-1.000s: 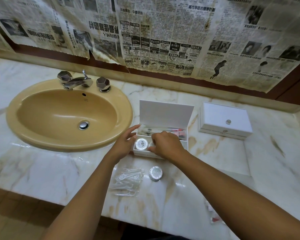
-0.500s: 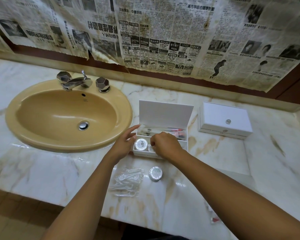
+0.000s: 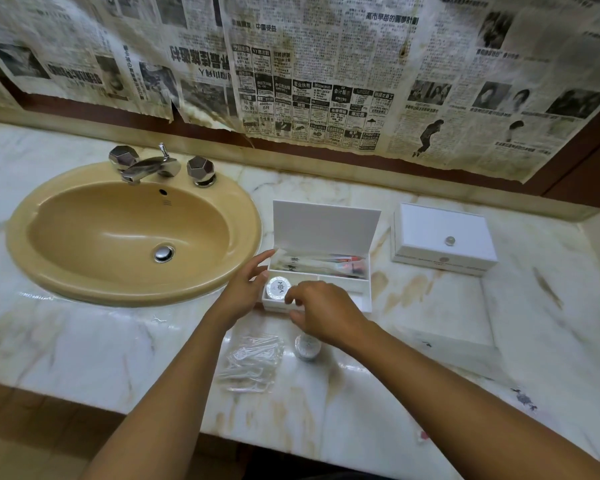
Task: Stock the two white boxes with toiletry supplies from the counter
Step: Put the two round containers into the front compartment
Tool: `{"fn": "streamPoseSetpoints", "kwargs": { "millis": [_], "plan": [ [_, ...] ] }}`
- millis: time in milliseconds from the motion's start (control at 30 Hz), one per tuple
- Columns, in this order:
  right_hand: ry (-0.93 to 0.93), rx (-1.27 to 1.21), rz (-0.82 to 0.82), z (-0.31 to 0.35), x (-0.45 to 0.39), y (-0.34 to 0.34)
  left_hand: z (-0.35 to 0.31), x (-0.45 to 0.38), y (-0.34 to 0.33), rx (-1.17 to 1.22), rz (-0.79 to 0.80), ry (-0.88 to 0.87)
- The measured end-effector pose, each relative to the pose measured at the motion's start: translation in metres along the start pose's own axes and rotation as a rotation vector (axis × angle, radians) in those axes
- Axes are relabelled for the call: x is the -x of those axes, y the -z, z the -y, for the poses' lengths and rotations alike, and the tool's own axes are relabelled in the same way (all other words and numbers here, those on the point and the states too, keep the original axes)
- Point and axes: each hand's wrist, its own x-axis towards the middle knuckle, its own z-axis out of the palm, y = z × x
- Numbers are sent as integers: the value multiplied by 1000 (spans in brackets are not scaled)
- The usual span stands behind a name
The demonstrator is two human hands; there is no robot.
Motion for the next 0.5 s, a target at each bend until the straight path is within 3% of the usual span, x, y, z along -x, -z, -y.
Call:
{"fn": "streamPoseSetpoints", "kwargs": {
  "millis": [267,500],
  "plan": [
    [33,131,258,-11,18,-23,-4,4,-3,-4,-20,6],
    [59,163,272,-13,22,-34,-5,5,-2,-8,-14,19]
  ]
}}
